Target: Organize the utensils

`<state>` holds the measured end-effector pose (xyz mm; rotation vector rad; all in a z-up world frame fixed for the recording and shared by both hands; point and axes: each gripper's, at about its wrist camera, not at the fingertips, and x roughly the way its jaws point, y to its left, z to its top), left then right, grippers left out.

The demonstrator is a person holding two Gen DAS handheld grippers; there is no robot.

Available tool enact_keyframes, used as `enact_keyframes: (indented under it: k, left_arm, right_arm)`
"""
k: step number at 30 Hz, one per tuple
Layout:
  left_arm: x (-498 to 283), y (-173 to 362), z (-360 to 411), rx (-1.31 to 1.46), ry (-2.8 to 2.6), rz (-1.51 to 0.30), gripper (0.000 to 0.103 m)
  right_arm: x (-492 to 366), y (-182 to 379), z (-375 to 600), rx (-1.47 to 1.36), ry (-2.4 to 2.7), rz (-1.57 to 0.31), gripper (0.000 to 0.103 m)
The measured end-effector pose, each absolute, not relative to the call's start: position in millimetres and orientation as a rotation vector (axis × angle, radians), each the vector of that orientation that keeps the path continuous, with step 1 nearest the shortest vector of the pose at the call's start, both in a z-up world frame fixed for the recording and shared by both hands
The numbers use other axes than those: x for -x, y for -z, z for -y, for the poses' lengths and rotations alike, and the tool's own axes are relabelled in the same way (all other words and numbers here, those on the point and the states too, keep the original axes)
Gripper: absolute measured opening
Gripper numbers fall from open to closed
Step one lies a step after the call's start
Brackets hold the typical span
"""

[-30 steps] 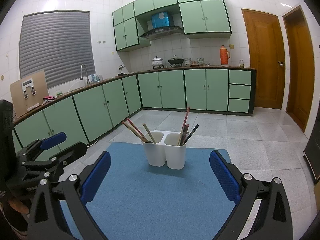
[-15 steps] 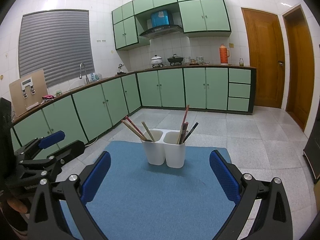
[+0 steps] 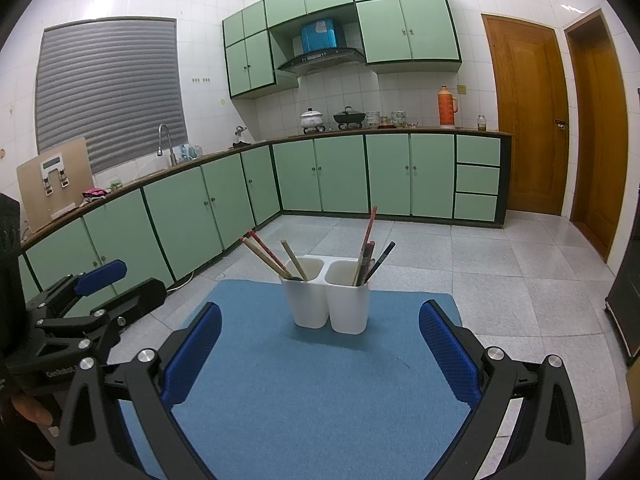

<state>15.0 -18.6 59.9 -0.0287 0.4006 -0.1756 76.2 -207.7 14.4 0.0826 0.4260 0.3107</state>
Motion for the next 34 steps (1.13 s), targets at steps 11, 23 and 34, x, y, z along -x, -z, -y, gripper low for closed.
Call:
enact_keyframes:
  k: [11, 23, 34]
  left_arm:
    - [-15.1, -56.6, 14.3, 0.032, 0.171, -0.406, 0.093]
    - [-13.5, -49.8, 12.0, 0.033, 0.173, -0.411, 0.093]
    - [-13.1, -49.5, 12.0, 0.036, 0.169, -0.413, 0.093]
  right_arm:
    - [-76.5, -15.2, 207.1, -0.082, -0.31, -0.428, 0.097]
    - [-77.3, -10.2, 209.4, -0.08, -0.305, -0.432, 0.097]
    - [-78.2, -8.7, 210.0, -0.08, -0.303, -0.433, 0.097]
